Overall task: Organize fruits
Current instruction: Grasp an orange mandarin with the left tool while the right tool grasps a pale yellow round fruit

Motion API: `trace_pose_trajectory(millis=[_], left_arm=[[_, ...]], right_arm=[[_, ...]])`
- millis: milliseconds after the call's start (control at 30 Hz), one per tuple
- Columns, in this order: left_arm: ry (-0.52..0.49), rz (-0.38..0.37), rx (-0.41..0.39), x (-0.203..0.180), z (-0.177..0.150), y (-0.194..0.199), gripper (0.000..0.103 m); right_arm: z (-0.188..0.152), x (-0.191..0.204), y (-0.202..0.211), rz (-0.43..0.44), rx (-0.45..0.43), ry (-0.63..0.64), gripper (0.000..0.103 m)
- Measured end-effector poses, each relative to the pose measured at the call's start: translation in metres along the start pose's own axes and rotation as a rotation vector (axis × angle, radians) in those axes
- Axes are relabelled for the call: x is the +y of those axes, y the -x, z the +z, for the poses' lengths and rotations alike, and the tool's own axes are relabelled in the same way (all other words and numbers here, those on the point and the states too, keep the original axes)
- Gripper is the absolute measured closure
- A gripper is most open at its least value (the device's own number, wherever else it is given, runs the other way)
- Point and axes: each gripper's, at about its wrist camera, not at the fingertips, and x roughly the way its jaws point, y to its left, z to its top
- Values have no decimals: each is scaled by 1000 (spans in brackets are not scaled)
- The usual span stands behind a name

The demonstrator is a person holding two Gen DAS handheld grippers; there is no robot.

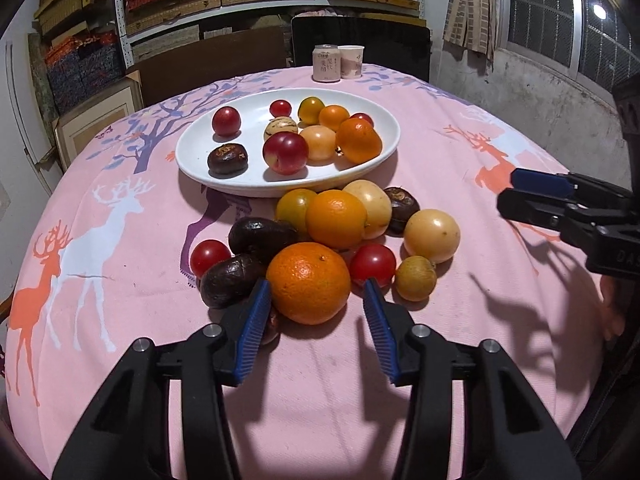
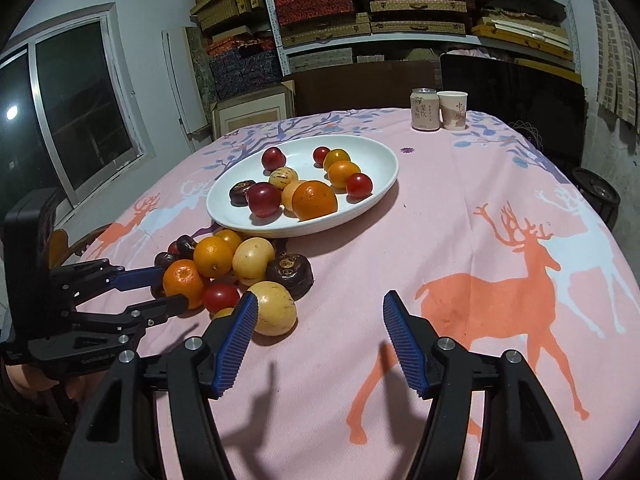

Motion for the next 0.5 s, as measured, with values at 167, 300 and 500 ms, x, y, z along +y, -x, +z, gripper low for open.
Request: trace_pose_trajectory(millis=[167,300,500], left_arm=[[-79,24,43,-13,8,-11,36],[-79,46,44,-13,9,-12,45],[-29,-23,19,-3,-4,6,60]], right_arm=[[-1,1,-2,9,7,0,37],[-2,2,0,12,5,0,38],[-2,0,-1,12,12,-8,37]])
